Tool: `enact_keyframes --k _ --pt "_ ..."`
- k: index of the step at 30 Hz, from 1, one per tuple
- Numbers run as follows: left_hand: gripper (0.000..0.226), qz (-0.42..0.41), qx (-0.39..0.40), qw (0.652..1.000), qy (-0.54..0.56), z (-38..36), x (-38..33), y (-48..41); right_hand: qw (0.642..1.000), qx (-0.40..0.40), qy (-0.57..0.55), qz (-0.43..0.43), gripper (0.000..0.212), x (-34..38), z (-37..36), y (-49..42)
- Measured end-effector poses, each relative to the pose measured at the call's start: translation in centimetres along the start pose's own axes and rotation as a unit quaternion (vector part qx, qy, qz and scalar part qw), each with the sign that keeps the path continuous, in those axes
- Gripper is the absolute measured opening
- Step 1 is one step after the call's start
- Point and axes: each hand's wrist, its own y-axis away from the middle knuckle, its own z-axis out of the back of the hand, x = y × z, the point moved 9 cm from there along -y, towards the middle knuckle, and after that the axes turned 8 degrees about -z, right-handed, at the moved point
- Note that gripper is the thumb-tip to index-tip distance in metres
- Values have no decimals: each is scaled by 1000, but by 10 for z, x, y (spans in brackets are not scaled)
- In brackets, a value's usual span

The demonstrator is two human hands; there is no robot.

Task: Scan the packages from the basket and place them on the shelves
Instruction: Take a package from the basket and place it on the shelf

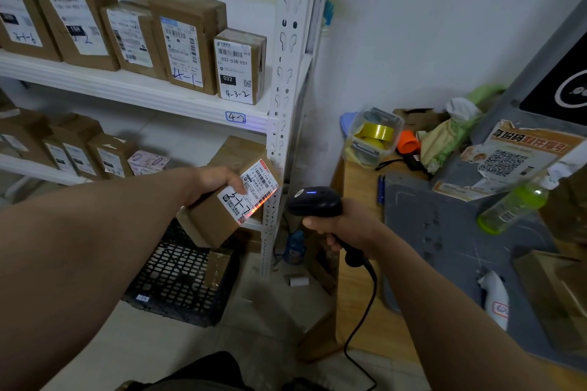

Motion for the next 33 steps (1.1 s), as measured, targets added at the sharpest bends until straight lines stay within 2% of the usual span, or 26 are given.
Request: enact_keyframes --k 2,4,10,13,17,22,29,33 --pt "52 0 8 1000 3 -1 1 -2 1000 2 -4 2 9 -1 0 -1" --pt "55 -1 8 1000 0 -3 1 -4 1000 4 -8 3 9 -3 1 -2" --pt "28 5 -2 1000 12 -11 0 -5 998 4 -54 -41 24 -30 7 -9" --pt "29 3 0 999 43 -28 3 -8 989 -50 -94 -102 25 -66 20 -19" --pt "37 -19 -3 995 93 -64 10 -16 957 -144 -117 -224 28 -137 40 -32" --pt "37 -17 32 991 129 -108 15 -23 927 -158 -112 -321 49 -209 44 -38" --pt "62 -15 66 989 130 -126 23 -33 924 -157 -101 -335 43 -234 47 -49" --pt "58 -3 61 990 127 -128 29 -31 921 -162 -107 -339 41 -239 40 -52"
